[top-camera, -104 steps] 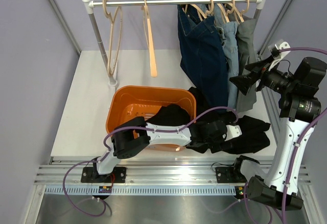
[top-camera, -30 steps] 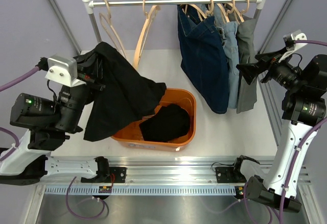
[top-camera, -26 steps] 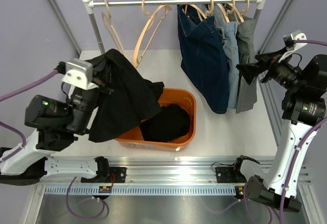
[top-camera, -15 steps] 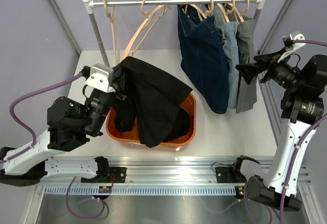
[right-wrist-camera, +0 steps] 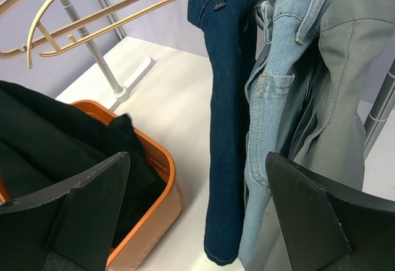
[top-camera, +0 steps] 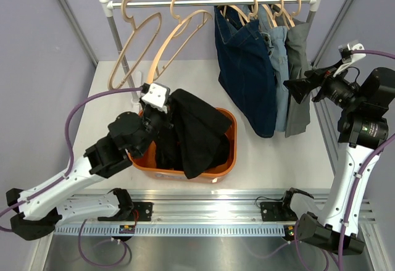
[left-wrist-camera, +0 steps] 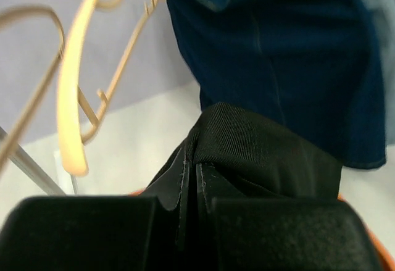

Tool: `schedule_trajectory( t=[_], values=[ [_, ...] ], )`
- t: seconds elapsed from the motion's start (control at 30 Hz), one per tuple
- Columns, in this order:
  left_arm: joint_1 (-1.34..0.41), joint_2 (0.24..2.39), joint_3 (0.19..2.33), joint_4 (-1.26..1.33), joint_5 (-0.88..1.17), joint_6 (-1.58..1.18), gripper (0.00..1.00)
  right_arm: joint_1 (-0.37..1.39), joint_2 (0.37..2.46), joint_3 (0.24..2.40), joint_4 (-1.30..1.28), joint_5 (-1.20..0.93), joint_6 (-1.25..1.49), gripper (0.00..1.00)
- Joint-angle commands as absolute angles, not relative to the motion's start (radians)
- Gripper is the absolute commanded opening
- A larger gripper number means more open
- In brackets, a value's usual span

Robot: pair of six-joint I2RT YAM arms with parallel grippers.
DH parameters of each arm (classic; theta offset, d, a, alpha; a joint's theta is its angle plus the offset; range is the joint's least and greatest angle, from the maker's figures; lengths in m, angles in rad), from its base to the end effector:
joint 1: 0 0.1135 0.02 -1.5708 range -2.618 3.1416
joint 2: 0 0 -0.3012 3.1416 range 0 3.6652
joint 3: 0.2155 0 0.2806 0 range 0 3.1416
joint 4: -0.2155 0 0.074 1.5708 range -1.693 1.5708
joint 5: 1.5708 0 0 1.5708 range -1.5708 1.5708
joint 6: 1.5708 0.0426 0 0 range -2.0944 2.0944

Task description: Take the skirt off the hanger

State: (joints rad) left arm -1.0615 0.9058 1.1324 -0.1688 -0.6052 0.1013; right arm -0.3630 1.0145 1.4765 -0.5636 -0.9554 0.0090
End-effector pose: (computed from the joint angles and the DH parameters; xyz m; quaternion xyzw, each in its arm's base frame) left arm 0.1170 -0.1598 0.4769 0.1787 0.6666 -0.1392 0.7102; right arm 0.1784 -0.0306 0.5352 -0.1810 0.7046 0.2310 0.6460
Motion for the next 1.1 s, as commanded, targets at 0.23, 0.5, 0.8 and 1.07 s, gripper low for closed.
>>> schedule_trajectory(
  t=[0.23,0.5,0.8,1.07],
  values=[
    [-0.974,0.928,0.809,-0.074,-0.367,-0.117,0.0,-0.371,0.991,1.436,-0.534,-0.974,0.011,0.99],
    [-0.922,1.011,0.644,-0.093,-0.345,-0.268,0.02,-0.371,0.988,1.405,-0.522,-0.983,0.023,0.99],
    [-0.856,0.953,0.765,-0.187,-0.192,-0.262,0.99,-0.371,0.992,1.404,-0.529,-1.005,0.009,0.99],
    [-0.854,0.923,1.015,-0.319,-0.114,-0.166,0.99,-0.342,1.136,1.578,-0.669,-1.069,-0.046,0.98]
  ],
)
